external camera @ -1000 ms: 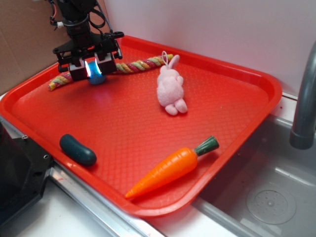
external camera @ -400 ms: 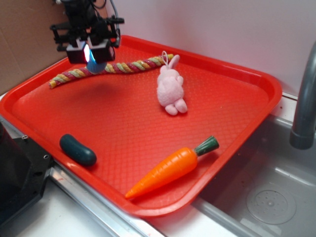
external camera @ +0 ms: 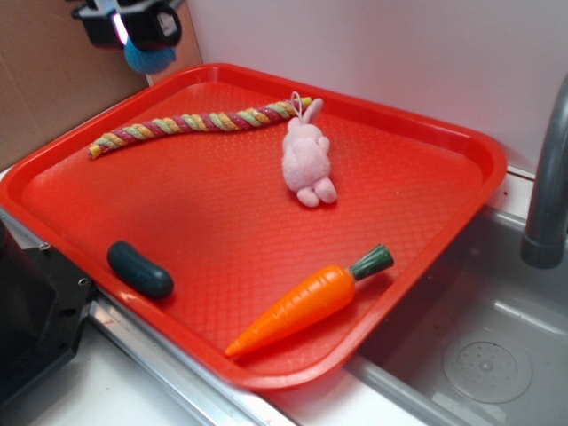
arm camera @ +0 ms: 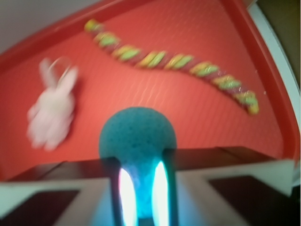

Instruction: Grab the blue ball.

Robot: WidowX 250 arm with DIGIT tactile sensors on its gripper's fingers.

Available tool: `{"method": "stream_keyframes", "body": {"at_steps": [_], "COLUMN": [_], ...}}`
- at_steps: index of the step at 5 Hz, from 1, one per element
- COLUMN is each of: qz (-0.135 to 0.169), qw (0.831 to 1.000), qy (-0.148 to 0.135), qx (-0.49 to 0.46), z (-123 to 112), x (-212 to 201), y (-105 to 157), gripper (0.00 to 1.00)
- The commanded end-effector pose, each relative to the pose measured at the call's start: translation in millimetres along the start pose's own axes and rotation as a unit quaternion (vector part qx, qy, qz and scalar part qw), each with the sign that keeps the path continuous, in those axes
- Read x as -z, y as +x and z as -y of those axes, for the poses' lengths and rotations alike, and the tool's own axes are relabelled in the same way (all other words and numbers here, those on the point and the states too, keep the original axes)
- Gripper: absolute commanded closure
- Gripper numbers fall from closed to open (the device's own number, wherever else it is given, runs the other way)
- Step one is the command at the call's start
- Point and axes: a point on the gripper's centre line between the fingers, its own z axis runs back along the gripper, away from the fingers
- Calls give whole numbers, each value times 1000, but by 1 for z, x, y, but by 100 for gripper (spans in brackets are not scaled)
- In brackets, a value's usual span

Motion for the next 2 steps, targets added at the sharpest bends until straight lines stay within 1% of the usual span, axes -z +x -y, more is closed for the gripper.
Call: {"method": "stream_keyframes", "body": {"at_steps": [1,2], "qz": [7,5], "qw": [999,999], "qy": [-16,-7], "qx": [51,36], "z": [-6,-8], "x": [-45,-43], "y": [-21,-19], "gripper": [100,100]}}
